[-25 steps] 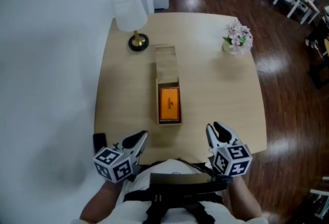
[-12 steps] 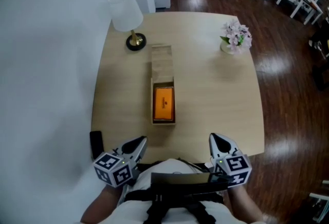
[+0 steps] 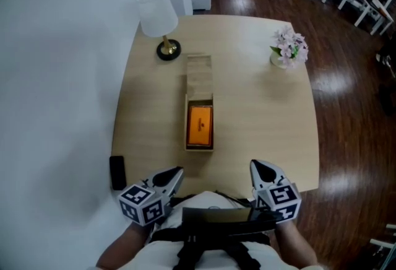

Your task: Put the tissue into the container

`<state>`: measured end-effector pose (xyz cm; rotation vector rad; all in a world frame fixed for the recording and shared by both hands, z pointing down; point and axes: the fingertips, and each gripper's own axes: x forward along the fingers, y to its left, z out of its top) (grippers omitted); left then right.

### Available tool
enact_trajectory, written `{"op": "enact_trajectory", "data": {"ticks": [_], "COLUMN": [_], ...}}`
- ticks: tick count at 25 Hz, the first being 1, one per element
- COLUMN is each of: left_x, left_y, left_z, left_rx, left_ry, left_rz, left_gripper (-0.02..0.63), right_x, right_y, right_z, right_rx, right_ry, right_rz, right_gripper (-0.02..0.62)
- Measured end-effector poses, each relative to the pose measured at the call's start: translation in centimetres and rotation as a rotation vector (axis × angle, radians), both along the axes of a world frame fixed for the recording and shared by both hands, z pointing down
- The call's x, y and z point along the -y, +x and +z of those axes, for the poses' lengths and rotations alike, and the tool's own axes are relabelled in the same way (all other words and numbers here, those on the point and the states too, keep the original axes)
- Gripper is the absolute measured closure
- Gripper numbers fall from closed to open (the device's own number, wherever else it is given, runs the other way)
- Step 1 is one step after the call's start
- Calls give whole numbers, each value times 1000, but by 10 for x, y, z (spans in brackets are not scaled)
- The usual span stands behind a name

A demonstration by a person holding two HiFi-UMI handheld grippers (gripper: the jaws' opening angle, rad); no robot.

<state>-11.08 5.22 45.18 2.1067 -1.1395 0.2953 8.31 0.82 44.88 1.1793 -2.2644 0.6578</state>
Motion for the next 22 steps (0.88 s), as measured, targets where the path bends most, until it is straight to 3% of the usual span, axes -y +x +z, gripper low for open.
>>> {"op": "enact_trajectory", "data": {"ticks": [22], "left_x": [-6], "left_y": [-1], "left_z": [4], "left_rx": [-5], "left_ry": [-22], "left_rz": [17], "left_gripper": [575], "right_x": [-1], "right_y": [-11], "right_z": [1], "right_rx": [-61], "right_ry": [6], "right_rz": [-61], "right_gripper": [595]}}
